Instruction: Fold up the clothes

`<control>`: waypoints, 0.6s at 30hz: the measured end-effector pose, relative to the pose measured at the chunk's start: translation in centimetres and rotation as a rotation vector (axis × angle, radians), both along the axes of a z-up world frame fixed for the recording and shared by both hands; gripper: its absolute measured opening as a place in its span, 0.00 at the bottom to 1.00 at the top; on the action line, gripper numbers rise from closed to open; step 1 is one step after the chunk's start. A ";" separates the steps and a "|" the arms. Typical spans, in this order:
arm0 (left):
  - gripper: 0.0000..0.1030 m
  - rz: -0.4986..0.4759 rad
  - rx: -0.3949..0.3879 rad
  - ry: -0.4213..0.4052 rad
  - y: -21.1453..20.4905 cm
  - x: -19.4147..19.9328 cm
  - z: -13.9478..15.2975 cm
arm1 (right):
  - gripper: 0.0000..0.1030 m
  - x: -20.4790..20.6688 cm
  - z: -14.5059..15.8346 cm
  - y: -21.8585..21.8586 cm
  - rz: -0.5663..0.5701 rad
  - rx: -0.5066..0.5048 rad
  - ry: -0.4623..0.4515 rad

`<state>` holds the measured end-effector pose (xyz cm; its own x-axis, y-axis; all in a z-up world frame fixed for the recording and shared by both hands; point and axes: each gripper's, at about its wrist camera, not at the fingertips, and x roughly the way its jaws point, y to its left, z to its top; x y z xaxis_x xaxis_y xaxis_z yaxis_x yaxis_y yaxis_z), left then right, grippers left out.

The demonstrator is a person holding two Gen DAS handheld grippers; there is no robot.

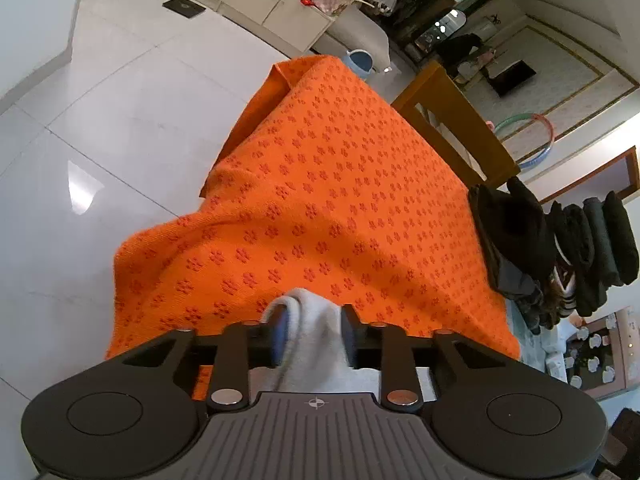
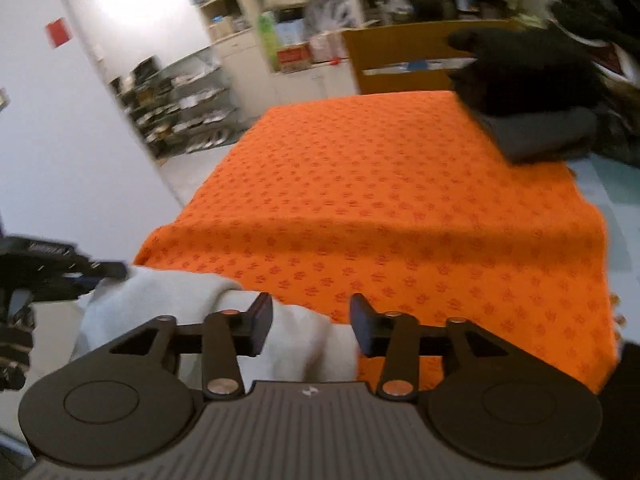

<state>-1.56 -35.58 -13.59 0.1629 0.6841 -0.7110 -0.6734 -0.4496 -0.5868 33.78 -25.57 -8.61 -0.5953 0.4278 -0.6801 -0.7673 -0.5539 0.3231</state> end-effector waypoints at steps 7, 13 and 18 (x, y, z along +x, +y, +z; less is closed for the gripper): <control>0.43 -0.030 -0.017 0.015 0.8 0.9 -0.5 | 0.38 -3.7 -2.3 0.9 0.145 0.008 -0.074; 0.13 -0.003 0.006 0.051 0.0 0.7 0.3 | 0.04 -3.7 -2.1 0.2 0.171 0.049 -0.070; 0.11 0.022 0.070 0.083 -2.1 0.1 3.2 | 0.03 -0.2 1.8 -0.4 0.061 0.137 -0.053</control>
<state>-1.44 -37.66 -10.35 0.0892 0.7352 -0.6719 -0.7115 -0.4250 -0.5596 33.54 -26.01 -6.83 -0.5881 0.4827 -0.6489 -0.7446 -0.6364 0.2014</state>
